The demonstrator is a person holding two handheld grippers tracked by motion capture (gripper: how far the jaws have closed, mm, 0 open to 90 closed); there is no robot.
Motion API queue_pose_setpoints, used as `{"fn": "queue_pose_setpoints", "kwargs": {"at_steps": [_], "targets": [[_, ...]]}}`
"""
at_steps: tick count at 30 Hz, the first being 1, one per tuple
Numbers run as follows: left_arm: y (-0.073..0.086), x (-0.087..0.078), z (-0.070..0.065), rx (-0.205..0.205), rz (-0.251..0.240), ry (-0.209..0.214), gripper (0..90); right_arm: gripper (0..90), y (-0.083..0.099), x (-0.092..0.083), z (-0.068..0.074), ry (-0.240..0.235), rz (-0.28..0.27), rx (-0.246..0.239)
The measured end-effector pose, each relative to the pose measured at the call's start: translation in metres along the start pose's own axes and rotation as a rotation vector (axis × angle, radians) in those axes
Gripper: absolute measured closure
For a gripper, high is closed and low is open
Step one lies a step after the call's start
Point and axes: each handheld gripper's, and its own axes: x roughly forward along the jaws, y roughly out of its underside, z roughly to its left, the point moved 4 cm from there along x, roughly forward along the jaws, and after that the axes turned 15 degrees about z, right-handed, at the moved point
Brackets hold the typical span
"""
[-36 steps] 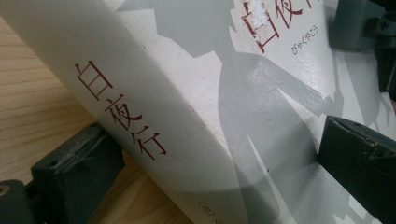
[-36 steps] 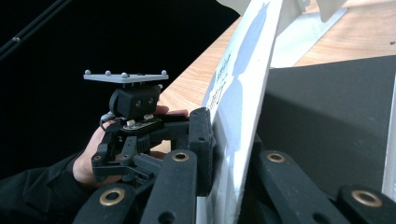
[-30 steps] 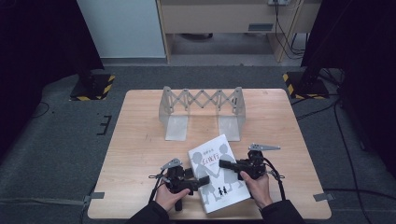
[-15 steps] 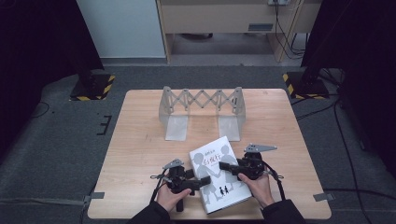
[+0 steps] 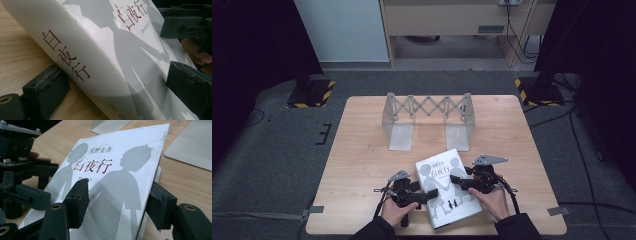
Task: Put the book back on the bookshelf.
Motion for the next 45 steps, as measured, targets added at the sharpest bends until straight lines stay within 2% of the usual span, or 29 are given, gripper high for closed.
{"fn": "queue_pose_setpoints", "kwargs": {"at_steps": [6,8,16,27,32,34,45], "targets": [[0.000,0.000,-0.001,0.012,0.011,-0.015,5.7,35.2,0.005,0.004,-0.004,0.003,0.036,0.011],[0.000,0.000,-0.001,0.015,0.014,-0.021,6.6,33.0,0.007,0.005,-0.005,0.033,0.047,0.004],[0.001,0.001,-0.003,0.014,0.014,-0.030,7.4,32.7,0.011,0.008,-0.009,0.008,0.066,0.031],[0.002,0.001,-0.004,0.015,0.014,-0.035,7.5,32.4,0.014,0.010,-0.011,-0.014,0.061,0.056],[0.001,0.001,-0.003,0.021,0.016,-0.033,7.6,31.4,0.014,0.011,-0.012,-0.019,0.060,0.053],[0.000,0.000,-0.002,0.016,0.029,-0.025,8.5,27.6,0.015,0.013,-0.010,-0.017,0.063,0.058],[-0.001,-0.002,-0.001,0.011,0.053,-0.022,10.5,28.2,0.014,0.015,-0.009,-0.029,0.053,0.053]]}}
